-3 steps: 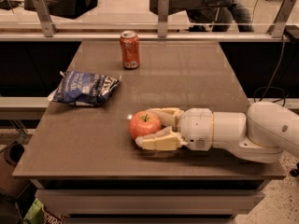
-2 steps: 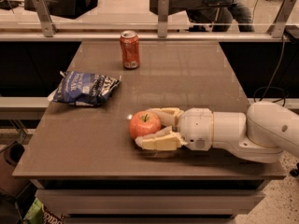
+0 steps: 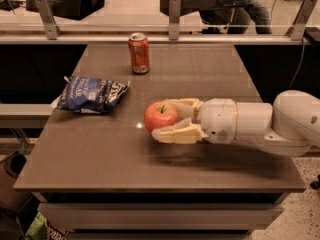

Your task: Pick apple

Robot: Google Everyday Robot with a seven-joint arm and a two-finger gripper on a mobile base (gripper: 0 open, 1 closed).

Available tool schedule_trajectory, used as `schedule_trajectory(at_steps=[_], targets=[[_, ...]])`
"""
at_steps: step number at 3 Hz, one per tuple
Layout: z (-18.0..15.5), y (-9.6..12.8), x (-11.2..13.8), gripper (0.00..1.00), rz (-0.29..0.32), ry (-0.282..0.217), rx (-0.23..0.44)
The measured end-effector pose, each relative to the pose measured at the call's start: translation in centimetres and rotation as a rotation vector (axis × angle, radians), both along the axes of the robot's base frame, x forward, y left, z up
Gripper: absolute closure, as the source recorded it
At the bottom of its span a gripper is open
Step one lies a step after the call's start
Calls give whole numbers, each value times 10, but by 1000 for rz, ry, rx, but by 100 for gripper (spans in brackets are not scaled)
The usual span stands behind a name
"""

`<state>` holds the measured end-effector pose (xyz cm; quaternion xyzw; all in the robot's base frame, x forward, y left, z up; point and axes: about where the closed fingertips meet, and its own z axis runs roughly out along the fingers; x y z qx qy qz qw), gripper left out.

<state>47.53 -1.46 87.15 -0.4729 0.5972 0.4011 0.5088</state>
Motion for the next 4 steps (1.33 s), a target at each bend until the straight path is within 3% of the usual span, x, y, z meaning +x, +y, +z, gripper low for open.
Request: schedule_trajectory(at_steps=[2,4], targets=[[43,-25,21,100,-27,-58,-22],[97,-50,26,100,-81,-126,-89]])
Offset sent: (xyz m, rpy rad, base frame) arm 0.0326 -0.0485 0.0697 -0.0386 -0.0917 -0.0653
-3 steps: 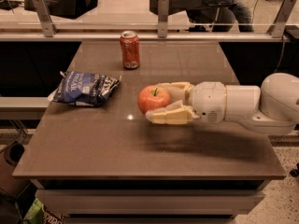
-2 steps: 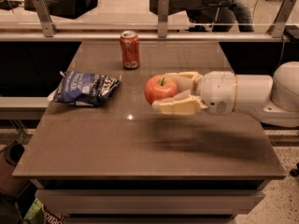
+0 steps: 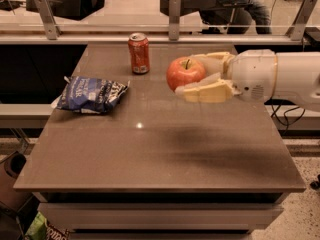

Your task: Pick apple

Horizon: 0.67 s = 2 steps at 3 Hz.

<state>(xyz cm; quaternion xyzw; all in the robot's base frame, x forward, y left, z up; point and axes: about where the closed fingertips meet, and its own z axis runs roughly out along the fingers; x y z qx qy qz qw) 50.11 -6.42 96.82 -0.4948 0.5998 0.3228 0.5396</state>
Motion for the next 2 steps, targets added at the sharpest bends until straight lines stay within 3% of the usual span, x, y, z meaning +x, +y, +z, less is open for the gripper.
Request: schedule_trajectory(at_steps=[2], targets=[[40,-3,0,100,-10,-62,-64]])
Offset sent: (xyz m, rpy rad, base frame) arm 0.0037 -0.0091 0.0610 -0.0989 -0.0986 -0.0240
